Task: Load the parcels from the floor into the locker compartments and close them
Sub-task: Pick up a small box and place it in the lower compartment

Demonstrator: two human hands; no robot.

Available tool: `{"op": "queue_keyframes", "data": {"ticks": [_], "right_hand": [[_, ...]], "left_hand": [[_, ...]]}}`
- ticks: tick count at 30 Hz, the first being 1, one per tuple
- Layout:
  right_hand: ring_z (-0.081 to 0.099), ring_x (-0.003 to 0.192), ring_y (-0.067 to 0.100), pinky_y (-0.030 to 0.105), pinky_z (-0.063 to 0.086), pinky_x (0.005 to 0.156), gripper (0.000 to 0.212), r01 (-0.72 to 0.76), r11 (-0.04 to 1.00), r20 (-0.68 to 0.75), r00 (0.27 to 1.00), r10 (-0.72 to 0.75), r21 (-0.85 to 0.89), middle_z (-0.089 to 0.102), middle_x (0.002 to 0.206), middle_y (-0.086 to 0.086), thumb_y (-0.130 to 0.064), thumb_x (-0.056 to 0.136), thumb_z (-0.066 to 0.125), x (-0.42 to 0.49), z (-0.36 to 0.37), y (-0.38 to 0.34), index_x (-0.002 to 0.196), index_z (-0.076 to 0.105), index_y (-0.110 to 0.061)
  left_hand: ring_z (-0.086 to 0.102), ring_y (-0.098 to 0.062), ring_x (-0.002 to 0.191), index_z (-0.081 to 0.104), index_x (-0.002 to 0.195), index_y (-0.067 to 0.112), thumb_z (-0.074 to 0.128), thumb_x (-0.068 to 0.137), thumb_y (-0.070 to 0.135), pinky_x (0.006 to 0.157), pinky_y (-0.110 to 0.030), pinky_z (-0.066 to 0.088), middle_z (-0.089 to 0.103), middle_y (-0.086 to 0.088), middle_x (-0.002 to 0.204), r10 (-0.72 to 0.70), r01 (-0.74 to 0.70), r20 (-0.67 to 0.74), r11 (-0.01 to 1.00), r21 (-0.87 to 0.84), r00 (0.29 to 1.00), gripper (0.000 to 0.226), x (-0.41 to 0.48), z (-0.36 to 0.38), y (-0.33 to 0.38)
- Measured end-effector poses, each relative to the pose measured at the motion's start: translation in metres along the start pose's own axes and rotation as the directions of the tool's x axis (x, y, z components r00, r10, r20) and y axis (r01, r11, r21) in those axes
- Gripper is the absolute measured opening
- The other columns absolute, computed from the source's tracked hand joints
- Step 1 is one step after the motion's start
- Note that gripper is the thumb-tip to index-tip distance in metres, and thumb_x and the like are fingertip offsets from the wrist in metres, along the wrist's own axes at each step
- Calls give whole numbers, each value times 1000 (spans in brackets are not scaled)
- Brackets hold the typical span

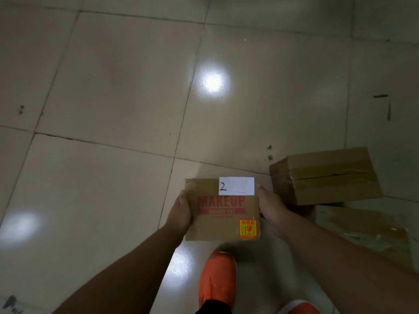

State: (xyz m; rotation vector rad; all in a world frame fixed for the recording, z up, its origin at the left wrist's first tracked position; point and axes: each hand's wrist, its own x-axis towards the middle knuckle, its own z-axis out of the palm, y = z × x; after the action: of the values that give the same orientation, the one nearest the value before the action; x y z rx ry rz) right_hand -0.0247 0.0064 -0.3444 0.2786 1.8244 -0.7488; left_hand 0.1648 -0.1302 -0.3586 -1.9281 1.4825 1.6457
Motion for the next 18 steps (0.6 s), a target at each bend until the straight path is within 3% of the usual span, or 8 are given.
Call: {"op": "queue_keyframes", "data": {"ticks": [2, 5, 9, 15, 18], "right_hand": [[76, 90, 26, 38, 60, 81, 50, -16, 999, 8, 1000, 16, 31, 80, 95, 7, -52, 106, 33, 6, 3, 1, 118, 72, -23], [78, 87, 23, 35, 60, 76, 49, 5, 999, 15, 1000, -6, 31, 80, 93, 5, -54, 105, 34, 1, 7, -1, 117, 72, -24], [77, 88, 23, 36, 61, 79, 47, 36, 998, 3, 999, -36, 45, 80, 95, 6, -52, 106, 34, -16, 5, -11, 118, 70, -24], [71, 70, 16, 17, 48, 44, 32, 167, 980, -98, 983, -156, 109, 77, 92, 8, -30, 106, 46, -79, -2, -49, 109, 73, -14], [72, 77, 18, 26, 54, 56, 24, 274, 954, -121, 958, -259, 126, 76, 98, 8, -31, 105, 50, -121, -5, -77, 109, 69, -17]], "left_hand": [[67, -24, 111, 67, 125, 23, 9, 97, 76, 104, -50, 52, 72, -8, 117, -3, 4, 17, 999, -34, 1000, 83, 0, 4, 1], [68, -25, 110, 68, 126, 27, 11, 85, 87, 103, -50, 53, 73, -7, 118, -48, 48, -2, 992, -118, 999, 92, 1, 7, 0], [63, -29, 116, 64, 134, 19, 13, 100, 72, 108, -51, 49, 67, -11, 125, -64, 57, -49, 990, -128, 997, 81, -23, -3, 21], [60, -30, 114, 64, 133, 15, 19, 108, 60, 104, -44, 48, 65, -10, 121, 40, -57, -166, 993, -99, 985, 68, -70, -36, 66], [65, -26, 109, 70, 125, 18, 21, 106, 64, 105, -49, 51, 71, -7, 116, 108, -142, -194, 975, -171, 975, 70, -100, -61, 94]]}}
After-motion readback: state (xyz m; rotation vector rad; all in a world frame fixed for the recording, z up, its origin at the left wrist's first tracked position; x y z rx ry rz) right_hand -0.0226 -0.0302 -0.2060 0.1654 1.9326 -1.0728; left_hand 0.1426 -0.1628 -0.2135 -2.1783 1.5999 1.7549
